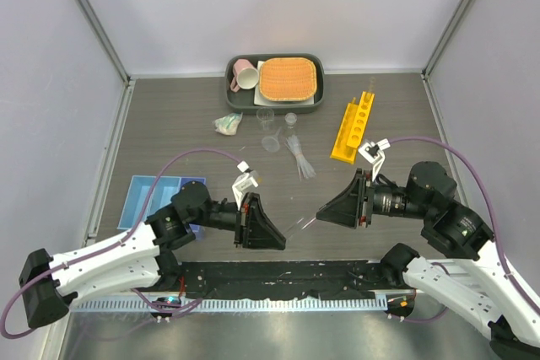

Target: Organize the chemistry lab equipment

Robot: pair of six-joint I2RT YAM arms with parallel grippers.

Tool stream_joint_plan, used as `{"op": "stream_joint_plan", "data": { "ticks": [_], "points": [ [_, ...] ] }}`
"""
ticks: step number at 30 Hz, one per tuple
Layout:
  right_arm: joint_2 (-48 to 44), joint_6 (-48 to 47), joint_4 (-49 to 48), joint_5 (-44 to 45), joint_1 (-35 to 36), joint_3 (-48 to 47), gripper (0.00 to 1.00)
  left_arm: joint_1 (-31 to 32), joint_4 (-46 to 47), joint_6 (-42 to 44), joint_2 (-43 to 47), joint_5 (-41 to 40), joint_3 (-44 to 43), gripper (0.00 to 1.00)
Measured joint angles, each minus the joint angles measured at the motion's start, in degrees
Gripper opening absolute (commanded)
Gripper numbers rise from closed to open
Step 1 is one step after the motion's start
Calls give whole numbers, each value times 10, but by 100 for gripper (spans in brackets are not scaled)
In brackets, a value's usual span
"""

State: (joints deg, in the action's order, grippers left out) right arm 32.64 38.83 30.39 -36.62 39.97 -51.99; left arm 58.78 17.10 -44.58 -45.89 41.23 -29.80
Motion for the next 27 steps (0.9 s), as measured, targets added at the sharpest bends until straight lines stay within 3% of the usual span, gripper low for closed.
{"op": "stream_joint_plan", "data": {
  "ticks": [10,12,16,17,19,20,21,22,27],
  "points": [
    [0,3,0,-1,0,0,22,-2,1,0,-7,3,-3,0],
    [0,3,0,-1,0,0,18,-2,2,0,-9,4,-4,7],
    [1,2,1,1,0,0,17,-2,3,-1,-14,3,-4,37],
    [3,1,1,3,0,0,17,-2,2,-2,-14,1,-4,54],
    [8,-2,3,5,0,-1,16,-2,-7,0,-16,-10,-5,65],
    [13,-7,9,8,0,-5,17,-2,-21,0,-16,-17,-8,89],
    [18,-12,18,14,0,-10,16,-2,-39,2,-16,-29,-13,96],
    [24,-16,23,20,0,-15,16,-2,-62,8,-15,-40,-22,100],
    [54,-51,71,64,0,-62,15,-2,-202,30,16,-132,-82,100]
  ]
}}
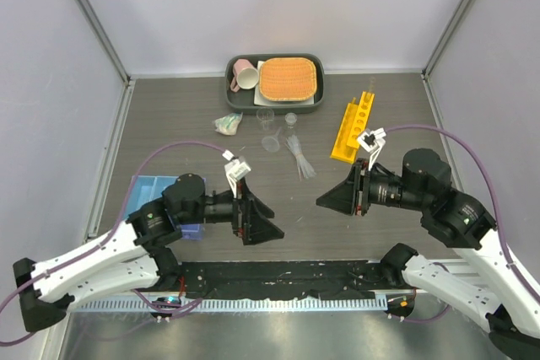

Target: Organize the chemistry lab equipment

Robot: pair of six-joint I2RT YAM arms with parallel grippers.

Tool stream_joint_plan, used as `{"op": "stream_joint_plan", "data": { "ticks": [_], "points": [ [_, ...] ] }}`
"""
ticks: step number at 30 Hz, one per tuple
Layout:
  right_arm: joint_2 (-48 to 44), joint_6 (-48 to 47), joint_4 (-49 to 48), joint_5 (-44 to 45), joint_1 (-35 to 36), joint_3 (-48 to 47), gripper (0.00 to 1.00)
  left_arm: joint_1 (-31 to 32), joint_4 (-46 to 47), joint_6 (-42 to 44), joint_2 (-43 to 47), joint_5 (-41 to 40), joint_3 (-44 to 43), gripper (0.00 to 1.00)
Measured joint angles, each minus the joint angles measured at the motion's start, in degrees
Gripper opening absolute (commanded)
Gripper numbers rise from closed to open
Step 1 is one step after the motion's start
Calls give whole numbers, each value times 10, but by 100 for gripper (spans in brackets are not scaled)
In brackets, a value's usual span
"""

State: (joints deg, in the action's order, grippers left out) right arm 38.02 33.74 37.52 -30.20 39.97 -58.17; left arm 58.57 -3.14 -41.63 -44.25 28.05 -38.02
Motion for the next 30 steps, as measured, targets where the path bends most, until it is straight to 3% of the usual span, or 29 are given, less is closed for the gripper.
{"op": "stream_joint_plan", "data": {
  "ticks": [5,8,11,22,26,30],
  "points": [
    [42,-36,48,66,0,-52,12,0,-158,3,48,-179,-78,100],
    [84,-57,90,144,0,-89,13,-1,-252,-3,51,-294,-121,100],
    [127,-74,123,236,0,-118,13,-2,-311,-3,51,-356,-129,100],
    [285,-87,163,573,-3,-191,13,-2,-336,-17,36,-375,-43,97],
    [334,-97,163,631,-30,-230,13,-2,-322,-18,25,-363,-17,96],
    [374,-110,146,627,-111,-270,13,-2,-305,-19,23,-355,-10,96]
  ]
}}
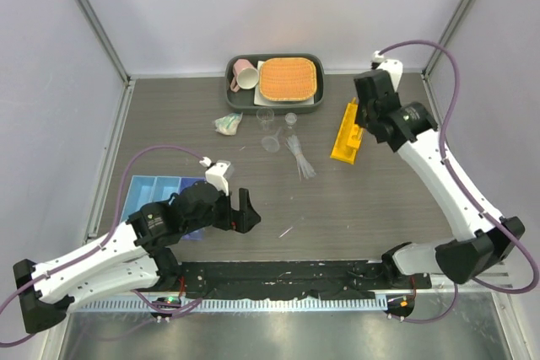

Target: Organize the chemistry lab equipment

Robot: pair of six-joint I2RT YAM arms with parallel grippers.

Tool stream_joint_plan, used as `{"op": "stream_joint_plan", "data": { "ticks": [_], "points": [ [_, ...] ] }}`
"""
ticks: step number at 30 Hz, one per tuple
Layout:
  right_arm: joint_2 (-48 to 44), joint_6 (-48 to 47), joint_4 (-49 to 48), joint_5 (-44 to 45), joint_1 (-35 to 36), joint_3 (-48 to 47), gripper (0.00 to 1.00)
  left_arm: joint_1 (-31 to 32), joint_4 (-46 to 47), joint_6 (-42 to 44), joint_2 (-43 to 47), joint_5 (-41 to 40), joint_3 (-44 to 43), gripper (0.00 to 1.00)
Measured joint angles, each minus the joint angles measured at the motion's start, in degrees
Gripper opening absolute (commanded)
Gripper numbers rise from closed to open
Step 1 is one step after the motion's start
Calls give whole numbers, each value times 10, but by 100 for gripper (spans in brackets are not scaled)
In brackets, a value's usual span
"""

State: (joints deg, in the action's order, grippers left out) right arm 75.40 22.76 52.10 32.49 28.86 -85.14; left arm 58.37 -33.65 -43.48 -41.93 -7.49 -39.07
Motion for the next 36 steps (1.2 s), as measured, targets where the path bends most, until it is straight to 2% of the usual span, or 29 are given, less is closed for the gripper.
{"op": "stream_joint_plan", "data": {
  "ticks": [4,8,18,36],
  "points": [
    [40,-5,-20,-23,-87,-40,12,0,18,-1,6,3,6,96],
    [96,-10,-33,-37,-130,-86,12,0,24,-9,21,8,20,96],
    [192,-19,-54,-49,-154,-127,11,0,28,-13,45,12,40,96],
    [230,-31,-105,-67,-174,-136,8,0,25,-5,49,9,40,97]
  ]
}}
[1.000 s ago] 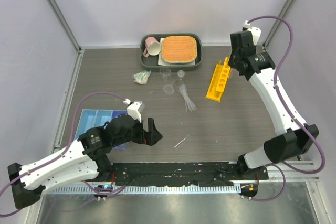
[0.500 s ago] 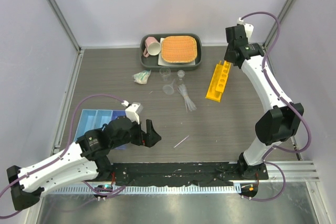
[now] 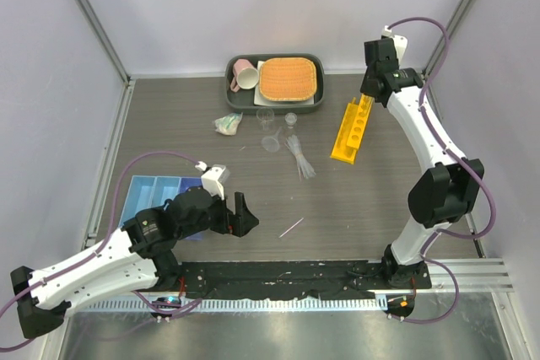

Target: Organize the chemistry lab equipment

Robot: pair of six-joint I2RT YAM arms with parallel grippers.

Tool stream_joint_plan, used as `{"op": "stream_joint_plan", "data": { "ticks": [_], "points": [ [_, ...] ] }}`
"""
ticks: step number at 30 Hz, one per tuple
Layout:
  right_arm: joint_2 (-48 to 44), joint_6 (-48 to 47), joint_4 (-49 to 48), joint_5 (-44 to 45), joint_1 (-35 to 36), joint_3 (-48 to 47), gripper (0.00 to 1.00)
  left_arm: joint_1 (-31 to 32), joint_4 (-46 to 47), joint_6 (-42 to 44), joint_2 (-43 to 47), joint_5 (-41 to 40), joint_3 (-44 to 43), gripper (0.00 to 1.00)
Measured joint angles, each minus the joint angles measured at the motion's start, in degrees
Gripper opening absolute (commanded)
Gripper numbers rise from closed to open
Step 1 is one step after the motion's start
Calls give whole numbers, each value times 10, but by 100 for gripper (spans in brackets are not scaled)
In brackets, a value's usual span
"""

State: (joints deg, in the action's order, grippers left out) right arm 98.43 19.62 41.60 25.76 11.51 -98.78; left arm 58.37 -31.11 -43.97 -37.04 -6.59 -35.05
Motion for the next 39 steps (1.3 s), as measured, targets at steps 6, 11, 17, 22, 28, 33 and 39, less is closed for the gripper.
{"op": "stream_joint_plan", "data": {
  "ticks": [6,11,17,22,28,33,39],
  "points": [
    [1,-2,-21,0,0,1,7,0,0,9,0,-3,0,97],
    [7,-2,-32,0,0,4,7,0,0,9,4,-5,0,97],
    [16,-2,-39,-2,0,16,6,0,-4,9,8,-5,0,97],
    [22,-2,-46,-1,0,28,6,0,-5,9,13,-7,0,97],
    [22,-2,-59,-1,0,48,6,0,-5,9,14,-9,0,97],
    [29,-2,-74,-1,0,66,5,0,-5,9,14,-9,0,97],
    [43,0,-78,-2,0,87,5,0,-5,9,13,-9,0,97]
  ]
}}
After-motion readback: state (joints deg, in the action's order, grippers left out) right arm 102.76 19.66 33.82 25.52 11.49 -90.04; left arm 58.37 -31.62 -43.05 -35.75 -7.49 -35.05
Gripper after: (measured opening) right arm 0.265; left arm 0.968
